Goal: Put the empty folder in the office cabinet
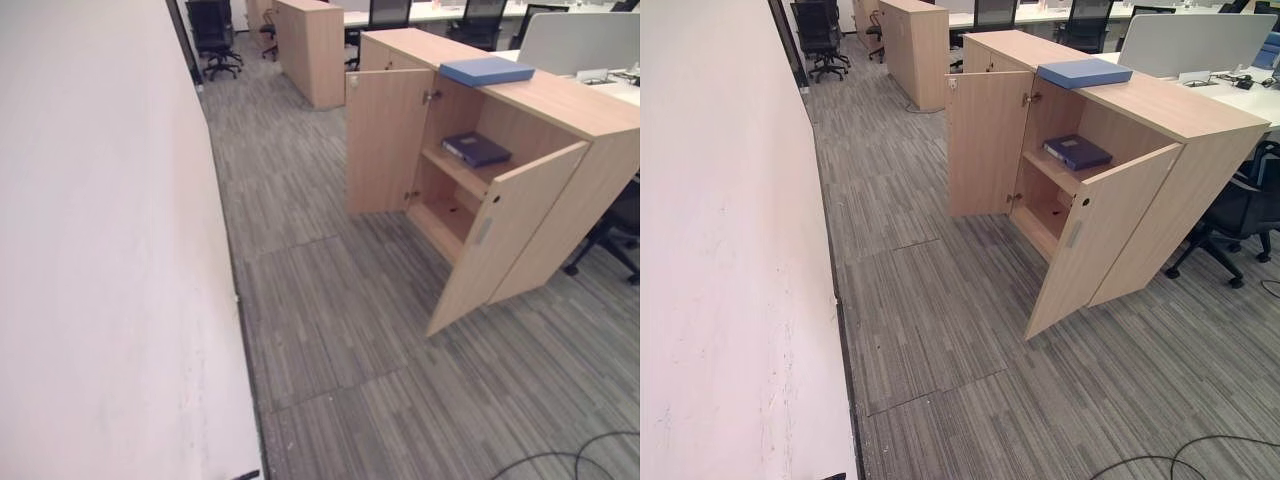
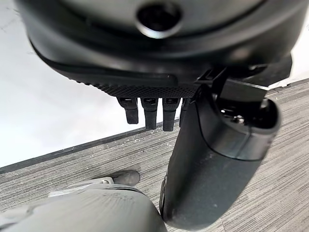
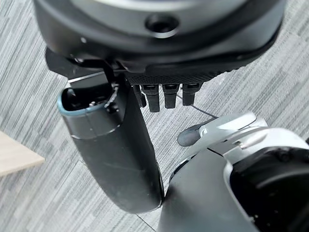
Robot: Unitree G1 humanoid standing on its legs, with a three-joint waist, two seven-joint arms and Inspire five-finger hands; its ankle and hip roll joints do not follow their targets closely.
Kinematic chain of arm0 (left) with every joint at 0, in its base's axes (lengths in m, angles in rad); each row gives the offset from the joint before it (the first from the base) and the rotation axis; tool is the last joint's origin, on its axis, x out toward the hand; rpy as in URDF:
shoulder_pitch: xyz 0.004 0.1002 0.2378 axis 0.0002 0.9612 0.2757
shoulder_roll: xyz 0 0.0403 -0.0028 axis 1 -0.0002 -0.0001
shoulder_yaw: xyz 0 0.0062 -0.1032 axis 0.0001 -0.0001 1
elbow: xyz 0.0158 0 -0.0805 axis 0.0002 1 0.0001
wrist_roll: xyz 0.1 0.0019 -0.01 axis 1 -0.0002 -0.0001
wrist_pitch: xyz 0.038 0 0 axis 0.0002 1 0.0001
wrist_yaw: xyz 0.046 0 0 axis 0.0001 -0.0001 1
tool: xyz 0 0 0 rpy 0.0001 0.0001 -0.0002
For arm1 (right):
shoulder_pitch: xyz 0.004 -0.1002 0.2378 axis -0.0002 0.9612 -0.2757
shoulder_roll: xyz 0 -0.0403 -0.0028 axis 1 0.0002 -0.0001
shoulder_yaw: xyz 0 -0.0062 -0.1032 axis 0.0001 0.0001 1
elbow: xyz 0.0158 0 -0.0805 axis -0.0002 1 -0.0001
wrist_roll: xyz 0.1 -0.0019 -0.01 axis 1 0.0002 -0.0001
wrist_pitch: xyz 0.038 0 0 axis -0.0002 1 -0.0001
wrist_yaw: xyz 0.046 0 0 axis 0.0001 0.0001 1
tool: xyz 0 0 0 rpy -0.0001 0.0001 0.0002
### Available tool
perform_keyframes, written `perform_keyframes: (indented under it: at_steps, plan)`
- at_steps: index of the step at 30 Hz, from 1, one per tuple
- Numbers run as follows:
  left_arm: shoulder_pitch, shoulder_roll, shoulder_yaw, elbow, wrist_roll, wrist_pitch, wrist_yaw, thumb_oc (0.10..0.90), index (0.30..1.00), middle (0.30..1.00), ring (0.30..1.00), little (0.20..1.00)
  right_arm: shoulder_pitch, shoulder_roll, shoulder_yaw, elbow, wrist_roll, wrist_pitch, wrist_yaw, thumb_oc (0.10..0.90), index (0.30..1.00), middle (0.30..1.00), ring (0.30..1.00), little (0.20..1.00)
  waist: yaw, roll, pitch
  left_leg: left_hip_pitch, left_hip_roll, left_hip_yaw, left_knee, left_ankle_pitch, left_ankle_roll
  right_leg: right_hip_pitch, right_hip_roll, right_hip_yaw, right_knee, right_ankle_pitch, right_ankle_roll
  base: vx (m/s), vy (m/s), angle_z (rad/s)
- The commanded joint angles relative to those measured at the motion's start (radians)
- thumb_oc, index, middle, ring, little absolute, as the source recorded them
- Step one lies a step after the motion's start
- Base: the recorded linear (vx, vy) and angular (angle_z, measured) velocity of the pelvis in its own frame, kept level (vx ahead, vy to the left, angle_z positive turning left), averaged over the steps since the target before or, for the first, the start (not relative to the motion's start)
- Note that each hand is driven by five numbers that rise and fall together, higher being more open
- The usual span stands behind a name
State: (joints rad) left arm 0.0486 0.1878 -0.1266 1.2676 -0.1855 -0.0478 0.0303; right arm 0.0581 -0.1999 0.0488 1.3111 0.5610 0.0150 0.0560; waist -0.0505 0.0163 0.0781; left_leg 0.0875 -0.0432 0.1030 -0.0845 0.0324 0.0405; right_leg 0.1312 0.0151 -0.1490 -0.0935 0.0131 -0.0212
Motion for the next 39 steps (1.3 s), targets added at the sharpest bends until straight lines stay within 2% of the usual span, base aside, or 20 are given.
perform_keyframes:
  at_steps: [1, 7, 14, 15, 16, 18, 19, 22, 23, 26, 27, 28, 29, 30, 32, 34, 35, 37, 39]
  plan:
    - [-0.037, 0.011, -0.032, 0.091, 0.042, 0.015, -0.03, 0.8, 0.9, 0.9, 0.9, 0.9, -0.065, -0.03, 0.016, 0.067, -0.071, 0.011, 0.02, 0.8, 0.9, 0.9, 0.9, 0.9, 0.014, 0.005, 0.005, 0.046, 0.026, 0.004, -0.003, -0.114, -0.057, -0.015, -0.052, -0.015, 0.006, -0.022, 0.114, -0.01, -0.044, 0.0]
    - [-0.043, 0.017, -0.034, 0.089, 0.041, 0.018, -0.033, 0.8, 0.9, 0.9, 0.9, 0.9, -0.068, -0.035, 0.028, 0.082, -0.107, 0.02, 0.026, 0.8, 0.9, 0.9, 0.9, 0.9, 0.016, 0.004, 0.006, 0.046, 0.031, -0.001, -0.003, -0.112, -0.06, -0.012, -0.049, -0.023, 0.006, -0.027, 0.111, 0.0, -0.047, 0.01]
    - [-0.058, 0.035, -0.041, 0.076, 0.047, 0.02, -0.032, 0.8, 0.9, 0.9, 0.9, 0.9, -0.092, -0.052, 0.106, 0.089, -0.263, 0.032, 0.029, 0.8, 0.9, 0.9, 0.9, 0.9, 0.024, -0.006, 0.023, 0.049, 0.046, -0.017, -0.003, -0.098, -0.065, -0.008, -0.039, -0.031, 0.007, -0.032, 0.095, -0.01, -0.079, 0.03]
    - [-0.072, 0.044, -0.045, 0.055, 0.036, 0.016, -0.032, 0.8, 0.9, 0.9, 0.9, 0.9, -0.104, -0.057, 0.135, 0.095, -0.303, 0.036, 0.031, 0.8, 0.9, 0.9, 0.9, 0.9, 0.033, -0.019, 0.049, 0.012, 0.053, -0.031, 0.06, -0.105, -0.063, -0.027, -0.039, -0.028, 0.045, -0.044, 0.083, -0.06, -0.073, 0.04]
    - [-0.072, 0.045, -0.045, 0.055, 0.036, 0.017, -0.032, 0.8, 0.9, 0.9, 0.9, 0.9, -0.105, -0.056, 0.135, 0.095, -0.303, 0.036, 0.031, 0.8, 0.9, 0.9, 0.9, 0.9, 0.032, -0.019, 0.048, 0.009, 0.053, -0.032, 0.064, -0.107, -0.063, -0.028, -0.039, -0.029, 0.046, -0.045, 0.083, -0.1, -0.111, 0.12]
    - [-0.087, 0.05, -0.054, 0.037, 0.031, 0.01, -0.03, 0.8, 0.9, 0.9, 0.9, 0.9, -0.121, -0.064, 0.158, 0.098, -0.342, 0.034, 0.026, 0.8, 0.9, 0.9, 0.9, 0.9, 0.043, -0.033, 0.086, -0.069, 0.056, -0.04, 0.205, -0.137, -0.068, -0.054, -0.04, -0.034, 0.092, -0.065, 0.061, -0.08, -0.103, 0.22]
    - [-0.087, 0.05, -0.054, 0.037, 0.031, 0.01, -0.03, 0.8, 0.9, 0.9, 0.9, 0.9, -0.121, -0.064, 0.158, 0.099, -0.342, 0.034, 0.026, 0.8, 0.9, 0.9, 0.9, 0.9, 0.043, -0.032, 0.085, -0.072, 0.056, -0.04, 0.208, -0.139, -0.068, -0.056, -0.039, -0.035, 0.093, -0.066, 0.06, -0.05, -0.09, 0.16]
    - [-0.082, 0.042, -0.044, 0.039, 0.023, 0.009, -0.016, 0.8, 0.9, 0.9, 0.9, 0.9, -0.122, -0.067, 0.151, 0.108, -0.342, 0.033, 0.01, 0.8, 0.9, 0.9, 0.9, 0.9, 0.055, -0.042, 0.107, -0.135, 0.064, -0.043, 0.328, -0.145, -0.065, -0.043, -0.037, -0.04, 0.094, -0.079, 0.048, 0.0, -0.07, 0.13]
    - [-0.082, 0.03, -0.042, 0.037, 0.017, 0.006, -0.006, 0.8, 0.9, 0.9, 0.9, 0.9, -0.125, -0.081, 0.147, 0.119, -0.353, 0.034, -0.002, 0.8, 0.9, 0.9, 0.9, 0.9, 0.067, -0.037, 0.123, -0.192, 0.061, -0.064, 0.366, -0.11, -0.054, -0.033, -0.036, -0.047, 0.094, -0.088, 0.043, 0.02, -0.035, 0.13]
    - [-0.076, 0.025, -0.043, 0.034, 0.014, 0.003, -0.004, 0.8, 0.9, 0.9, 0.9, 0.9, -0.127, -0.093, 0.148, 0.12, -0.369, 0.036, -0.004, 0.8, 0.9, 0.9, 0.9, 0.9, 0.072, -0.034, 0.12, -0.246, 0.044, -0.083, 0.353, -0.091, -0.052, -0.032, -0.039, -0.05, 0.095, -0.097, 0.045, 0.1, 0.013, 0.0]
    - [-0.073, 0.024, -0.044, 0.032, 0.011, 0.002, -0.005, 0.8, 0.9, 0.9, 0.9, 0.9, -0.128, -0.097, 0.149, 0.12, -0.374, 0.037, -0.004, 0.8, 0.9, 0.9, 0.9, 0.9, 0.076, -0.031, 0.12, -0.267, 0.04, -0.09, 0.332, -0.068, -0.056, -0.031, -0.039, -0.049, 0.096, -0.102, 0.046, 0.14, 0.049, 0.06]
    - [-0.064, 0.021, -0.046, 0.031, 0.011, 0.003, -0.006, 0.8, 0.9, 0.9, 0.9, 0.9, -0.128, -0.105, 0.145, 0.118, -0.379, 0.037, -0.009, 0.8, 0.9, 0.9, 0.9, 0.9, 0.085, -0.019, 0.123, -0.317, 0.036, -0.106, 0.289, -0.004, -0.073, -0.016, -0.035, -0.046, 0.091, -0.116, 0.047, 0.2, 0.075, 0.06]
    - [-0.058, 0.019, -0.045, 0.03, 0.01, 0.004, -0.006, 0.8, 0.9, 0.9, 0.9, 0.9, -0.128, -0.108, 0.144, 0.116, -0.381, 0.035, -0.01, 0.8, 0.9, 0.9, 0.9, 0.9, 0.09, -0.009, 0.126, -0.336, 0.036, -0.115, 0.265, 0.025, -0.082, -0.008, -0.03, -0.041, 0.092, -0.125, 0.047, 0.16, 0.057, 0.05]
    - [-0.058, 0.019, -0.045, 0.03, 0.01, 0.004, -0.006, 0.8, 0.9, 0.9, 0.9, 0.9, -0.128, -0.108, 0.143, 0.116, -0.381, 0.035, -0.01, 0.8, 0.9, 0.9, 0.9, 0.9, 0.09, -0.009, 0.126, -0.334, 0.035, -0.115, 0.263, 0.026, -0.082, -0.007, -0.031, -0.041, 0.093, -0.125, 0.047, 0.16, 0.064, 0.07]
    - [-0.035, 0.013, -0.038, 0.034, 0.007, 0.002, -0.007, 0.8, 0.9, 0.9, 0.9, 0.9, -0.124, -0.113, 0.143, 0.116, -0.396, 0.034, -0.009, 0.8, 0.9, 0.9, 0.9, 0.9, 0.106, 0.022, 0.119, -0.36, 0.047, -0.138, 0.148, 0.08, -0.096, 0.033, -0.026, -0.002, 0.116, -0.182, 0.05, 0.31, 0.122, -0.01]
    - [-0.028, 0.012, -0.034, 0.039, 0.009, 0.003, -0.006, 0.8, 0.9, 0.9, 0.9, 0.9, -0.12, -0.114, 0.14, 0.12, -0.402, 0.035, -0.006, 0.8, 0.9, 0.9, 0.9, 0.9, 0.11, 0.026, 0.116, -0.37, 0.053, -0.128, 0.136, 0.097, -0.1, 0.054, -0.03, 0.012, 0.117, -0.196, 0.053, 0.31, 0.112, -0.27]
    - [-0.02, 0.01, -0.025, 0.051, 0.013, 0.004, -0.014, 0.8, 0.9, 0.9, 0.9, 0.9, -0.112, -0.11, 0.139, 0.127, -0.41, 0.035, 0.002, 0.8, 0.9, 0.9, 0.9, 0.9, 0.117, 0.034, 0.103, -0.339, 0.065, -0.118, 0.079, 0.107, -0.1, 0.073, -0.026, 0.028, 0.112, -0.201, 0.056, 0.4, 0.147, -0.6]
    - [-0.01, 0.012, -0.024, 0.057, 0.023, 0.008, -0.017, 0.8, 0.9, 0.9, 0.9, 0.9, -0.101, -0.104, 0.138, 0.136, -0.427, 0.038, 0.006, 0.8, 0.9, 0.9, 0.9, 0.9, 0.113, 0.038, 0.089, -0.32, 0.066, -0.102, 0.064, 0.13, -0.097, 0.081, -0.039, 0.026, 0.107, -0.202, 0.059, 0.32, 0.142, -0.56]
    - [-0.01, 0.022, -0.025, 0.054, 0.034, 0.007, -0.026, 0.8, 0.9, 0.9, 0.9, 0.9, -0.097, -0.106, 0.143, 0.14, -0.442, 0.043, 0.008, 0.8, 0.9, 0.9, 0.9, 0.9, 0.11, 0.023, 0.068, -0.329, 0.047, -0.074, 0.098, 0.101, -0.083, 0.081, -0.077, 0.02, 0.093, -0.192, 0.079, 0.31, 0.164, -0.34]
